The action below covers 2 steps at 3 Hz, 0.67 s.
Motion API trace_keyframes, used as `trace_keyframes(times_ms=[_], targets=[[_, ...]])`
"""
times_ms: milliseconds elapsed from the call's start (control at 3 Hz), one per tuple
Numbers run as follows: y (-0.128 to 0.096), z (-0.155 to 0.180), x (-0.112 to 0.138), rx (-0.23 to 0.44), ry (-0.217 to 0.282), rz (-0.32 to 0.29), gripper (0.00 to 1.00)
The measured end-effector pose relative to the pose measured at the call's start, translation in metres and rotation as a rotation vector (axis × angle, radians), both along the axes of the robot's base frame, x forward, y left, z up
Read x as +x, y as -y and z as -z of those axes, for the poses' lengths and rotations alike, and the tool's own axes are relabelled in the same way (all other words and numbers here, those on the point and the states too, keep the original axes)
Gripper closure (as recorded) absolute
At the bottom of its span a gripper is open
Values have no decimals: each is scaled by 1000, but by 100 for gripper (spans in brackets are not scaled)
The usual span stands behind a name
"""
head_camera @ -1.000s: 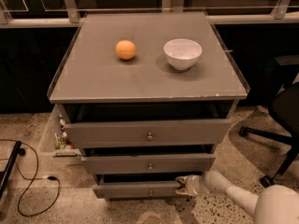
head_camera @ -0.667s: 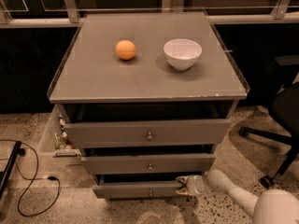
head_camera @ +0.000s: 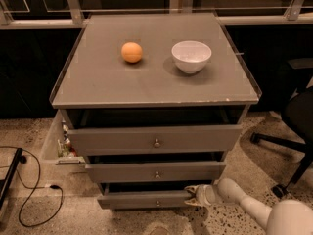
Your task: Open bottom drawer
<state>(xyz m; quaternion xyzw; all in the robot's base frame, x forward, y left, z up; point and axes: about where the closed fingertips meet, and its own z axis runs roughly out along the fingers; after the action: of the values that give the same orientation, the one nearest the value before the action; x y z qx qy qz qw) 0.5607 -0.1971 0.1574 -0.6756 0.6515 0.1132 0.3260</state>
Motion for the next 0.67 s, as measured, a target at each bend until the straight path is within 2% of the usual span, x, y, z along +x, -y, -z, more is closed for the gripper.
trace_keyframes(times_ms=[333, 667], targets=[[6, 0, -13, 12, -7, -1, 85], [6, -3, -13, 12, -4, -4, 100]])
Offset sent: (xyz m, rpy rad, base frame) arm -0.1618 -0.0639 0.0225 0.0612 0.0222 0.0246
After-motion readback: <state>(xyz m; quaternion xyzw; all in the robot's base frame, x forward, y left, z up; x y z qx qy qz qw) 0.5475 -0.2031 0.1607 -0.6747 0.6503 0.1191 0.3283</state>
